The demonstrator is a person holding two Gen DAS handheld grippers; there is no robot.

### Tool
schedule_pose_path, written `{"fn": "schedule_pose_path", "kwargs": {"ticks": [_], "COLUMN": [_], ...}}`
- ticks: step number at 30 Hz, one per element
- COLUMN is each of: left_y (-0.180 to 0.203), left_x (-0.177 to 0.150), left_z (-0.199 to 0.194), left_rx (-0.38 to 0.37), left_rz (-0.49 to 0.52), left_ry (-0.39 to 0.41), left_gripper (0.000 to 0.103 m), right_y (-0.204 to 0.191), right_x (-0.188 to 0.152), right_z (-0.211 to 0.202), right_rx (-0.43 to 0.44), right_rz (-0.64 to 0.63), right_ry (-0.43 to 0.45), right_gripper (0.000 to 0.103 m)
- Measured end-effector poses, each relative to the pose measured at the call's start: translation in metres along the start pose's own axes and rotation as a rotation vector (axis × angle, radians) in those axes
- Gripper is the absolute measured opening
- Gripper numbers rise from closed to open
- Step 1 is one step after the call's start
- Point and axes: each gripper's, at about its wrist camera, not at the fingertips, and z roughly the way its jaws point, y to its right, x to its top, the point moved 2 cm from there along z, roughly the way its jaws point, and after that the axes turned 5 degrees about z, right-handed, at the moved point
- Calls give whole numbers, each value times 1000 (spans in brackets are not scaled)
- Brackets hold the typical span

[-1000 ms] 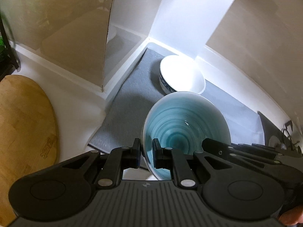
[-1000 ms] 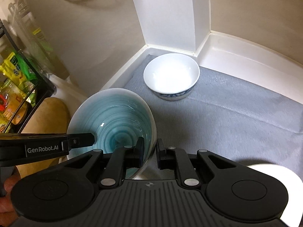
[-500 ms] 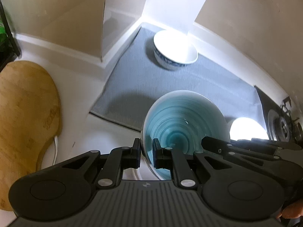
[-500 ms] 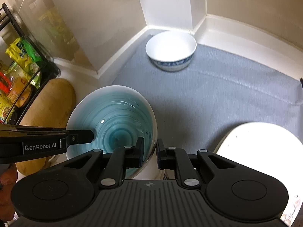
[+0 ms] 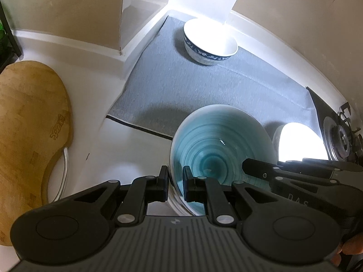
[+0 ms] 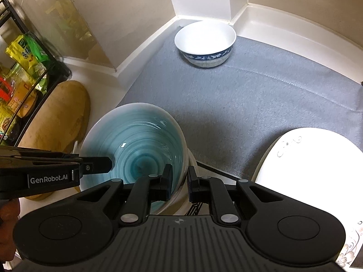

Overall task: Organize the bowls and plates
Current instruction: 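Lift the teal bowl with both tools and carry it over the cream bowls, then lower the teal bowl into the cream bowl stack and open both tools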

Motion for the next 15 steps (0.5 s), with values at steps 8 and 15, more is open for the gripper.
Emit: {"fn": "schedule_pose_path", "kwargs": {"ticks": [8, 15], "left_y": [-1, -2], "left_x": [-2, -1], "left_z": [3, 5], "left_rx": [-5, -12], "left_rz": [12, 12], "left_ry": [-21, -35], "left_gripper": [13, 13], "right_y": [0, 3], "right_x": [0, -1], "right_z": [1, 2], "right_rx": [-1, 11], "right_rz": [-3, -1], "right_ry": [-22, -37], "right_gripper": [14, 15]}}
